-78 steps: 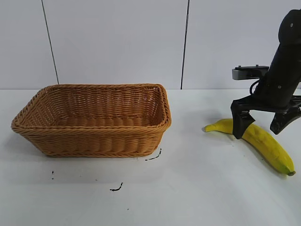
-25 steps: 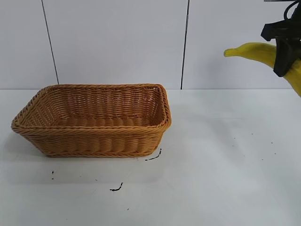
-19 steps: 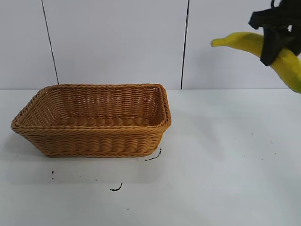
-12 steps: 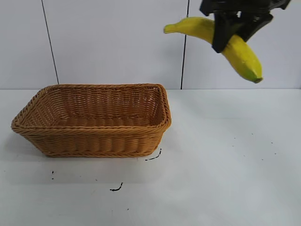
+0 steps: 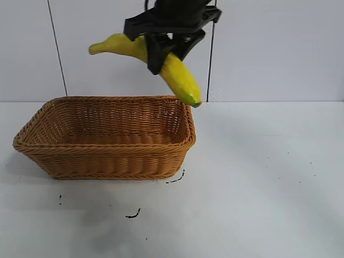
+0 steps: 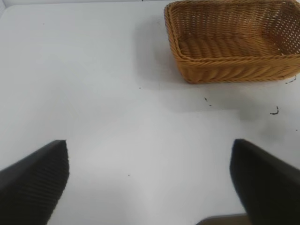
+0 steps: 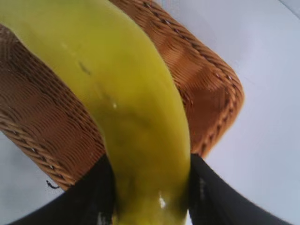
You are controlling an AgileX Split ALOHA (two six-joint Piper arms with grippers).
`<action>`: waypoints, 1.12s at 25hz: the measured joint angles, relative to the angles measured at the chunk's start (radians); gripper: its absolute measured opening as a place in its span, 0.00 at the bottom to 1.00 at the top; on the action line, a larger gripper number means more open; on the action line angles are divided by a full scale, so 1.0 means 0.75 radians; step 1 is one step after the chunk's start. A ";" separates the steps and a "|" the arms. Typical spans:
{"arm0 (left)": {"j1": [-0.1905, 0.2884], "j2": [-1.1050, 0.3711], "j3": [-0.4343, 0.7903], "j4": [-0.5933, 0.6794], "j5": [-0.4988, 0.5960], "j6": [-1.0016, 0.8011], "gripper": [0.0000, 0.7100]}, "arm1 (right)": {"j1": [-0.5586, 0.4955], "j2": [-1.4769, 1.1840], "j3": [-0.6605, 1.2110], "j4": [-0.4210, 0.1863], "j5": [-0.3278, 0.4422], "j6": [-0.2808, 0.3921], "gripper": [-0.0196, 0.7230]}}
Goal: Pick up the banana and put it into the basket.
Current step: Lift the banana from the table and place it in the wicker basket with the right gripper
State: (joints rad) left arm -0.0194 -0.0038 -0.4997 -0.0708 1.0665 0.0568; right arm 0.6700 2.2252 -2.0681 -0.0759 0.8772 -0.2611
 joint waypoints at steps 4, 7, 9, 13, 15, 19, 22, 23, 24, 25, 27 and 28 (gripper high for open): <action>0.000 0.000 0.000 0.000 0.000 0.000 0.98 | 0.019 0.046 0.000 -0.026 -0.118 -0.075 0.42; 0.000 0.000 0.000 0.000 0.000 0.000 0.98 | 0.019 0.088 0.000 -0.057 -0.141 -0.084 0.42; 0.000 0.000 0.000 0.000 0.000 0.000 0.98 | 0.019 0.123 0.000 -0.073 -0.149 -0.085 0.42; 0.000 0.000 0.000 0.000 0.000 0.000 0.98 | 0.019 0.191 0.000 -0.081 -0.150 -0.086 0.42; 0.000 0.000 0.000 0.000 0.000 0.000 0.98 | 0.019 0.215 0.000 -0.074 -0.150 -0.086 0.42; 0.000 0.000 0.000 0.000 0.000 0.000 0.98 | 0.019 0.234 0.000 -0.071 -0.150 -0.086 0.42; 0.000 0.000 0.000 0.000 0.000 0.000 0.98 | 0.019 0.234 0.000 -0.071 -0.151 -0.086 0.42; 0.000 0.000 0.000 0.000 0.000 0.000 0.98 | 0.019 0.234 0.000 -0.071 -0.150 -0.086 0.44; 0.000 0.000 0.000 0.000 0.000 0.000 0.98 | 0.019 0.234 0.000 -0.073 -0.150 -0.086 0.49; 0.000 0.000 0.000 0.000 0.000 0.000 0.98 | 0.019 0.234 0.000 -0.077 -0.150 -0.085 0.59; 0.000 0.000 0.000 0.000 0.000 0.000 0.98 | 0.019 0.233 0.000 -0.087 -0.152 -0.075 0.79; 0.000 0.000 0.000 0.000 0.000 0.000 0.98 | 0.019 0.233 0.000 -0.097 -0.154 -0.058 0.86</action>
State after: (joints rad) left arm -0.0194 -0.0038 -0.4997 -0.0708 1.0665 0.0568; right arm 0.6841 2.3997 -2.0681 -0.1484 0.7619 -0.3048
